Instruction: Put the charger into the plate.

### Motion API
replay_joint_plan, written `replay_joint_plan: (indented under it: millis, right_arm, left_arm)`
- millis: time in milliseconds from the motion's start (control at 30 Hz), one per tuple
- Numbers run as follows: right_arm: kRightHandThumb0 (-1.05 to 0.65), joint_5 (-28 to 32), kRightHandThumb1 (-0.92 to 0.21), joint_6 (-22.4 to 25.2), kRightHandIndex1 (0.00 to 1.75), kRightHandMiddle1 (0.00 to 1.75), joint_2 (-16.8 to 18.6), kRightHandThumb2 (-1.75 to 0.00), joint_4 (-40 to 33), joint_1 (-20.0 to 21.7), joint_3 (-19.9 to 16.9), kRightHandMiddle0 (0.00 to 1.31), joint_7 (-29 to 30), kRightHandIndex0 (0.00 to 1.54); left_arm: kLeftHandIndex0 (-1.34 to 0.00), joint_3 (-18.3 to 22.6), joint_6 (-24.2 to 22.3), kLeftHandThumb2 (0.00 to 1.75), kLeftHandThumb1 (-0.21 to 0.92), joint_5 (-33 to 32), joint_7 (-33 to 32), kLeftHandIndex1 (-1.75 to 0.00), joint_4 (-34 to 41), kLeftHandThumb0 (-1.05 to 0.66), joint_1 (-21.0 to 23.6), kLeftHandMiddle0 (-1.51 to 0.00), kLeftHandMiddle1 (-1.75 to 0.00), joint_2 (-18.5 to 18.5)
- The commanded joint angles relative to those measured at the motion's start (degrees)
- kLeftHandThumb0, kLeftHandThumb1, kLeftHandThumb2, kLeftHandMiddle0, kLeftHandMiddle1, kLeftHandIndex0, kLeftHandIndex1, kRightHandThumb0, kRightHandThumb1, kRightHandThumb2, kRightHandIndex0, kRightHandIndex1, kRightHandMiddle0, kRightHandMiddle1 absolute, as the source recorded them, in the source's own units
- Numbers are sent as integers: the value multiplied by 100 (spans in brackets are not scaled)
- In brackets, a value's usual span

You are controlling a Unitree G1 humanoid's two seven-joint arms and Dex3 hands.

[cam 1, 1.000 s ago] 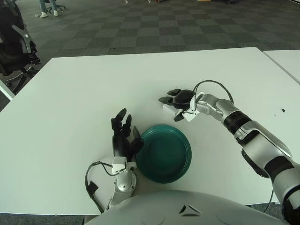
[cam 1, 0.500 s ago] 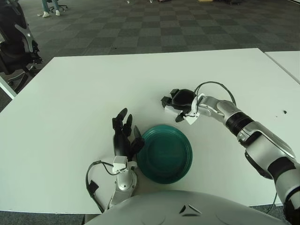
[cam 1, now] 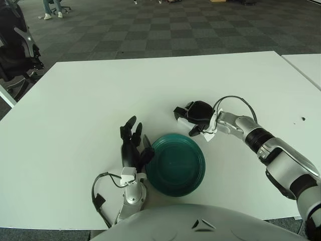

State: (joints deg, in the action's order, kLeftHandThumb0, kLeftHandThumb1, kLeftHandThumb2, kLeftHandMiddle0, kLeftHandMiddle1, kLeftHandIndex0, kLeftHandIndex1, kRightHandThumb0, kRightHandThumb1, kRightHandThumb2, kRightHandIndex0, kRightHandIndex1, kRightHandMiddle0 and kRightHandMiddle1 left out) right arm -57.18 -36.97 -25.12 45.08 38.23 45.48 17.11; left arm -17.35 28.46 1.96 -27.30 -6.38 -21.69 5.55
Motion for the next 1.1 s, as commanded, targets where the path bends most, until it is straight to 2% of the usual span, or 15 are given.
replay_joint_plan:
  millis: [0,433,633,767,833,967,1067]
  right_arm:
    - [-46,90,-35,150,175,175,158,-127,379,-374,-51,58,195,89]
    - [-47,37,-33,-162,175,175,258,-129,831,-398,29,60,986,93]
    - [-46,0,-34,-300,175,175,219,-129,893,-329,112,59,1135,97]
    - [-47,215,-32,-369,175,175,276,-130,799,26,-11,60,659,101]
    - [-47,361,-31,-194,175,175,276,-132,588,148,-145,61,246,103]
    - [-48,505,-29,85,175,175,97,-135,-59,271,-386,63,-432,104]
    - [-49,615,-28,30,175,175,-120,-136,-465,441,-645,64,-633,103]
  left_arm:
    - [-1,7,-106,98,92,-132,-9,-94,-374,-88,-97,-57,-12,661]
    - [-1,7,-115,96,92,62,-125,-94,-374,-86,-125,-55,-12,633]
    - [-2,7,-147,95,92,112,-158,-95,-397,-84,-108,-55,-13,631]
    - [-2,14,-164,94,92,60,-136,-95,-427,-84,-74,-56,-14,626]
    - [-2,22,-153,95,92,19,-106,-95,-447,-84,-56,-57,-15,621]
    - [-2,39,-109,95,92,-34,-48,-94,-508,-85,-6,-56,-15,600]
    - [-2,53,-17,96,92,-12,-33,-95,-582,-87,40,-56,-16,573]
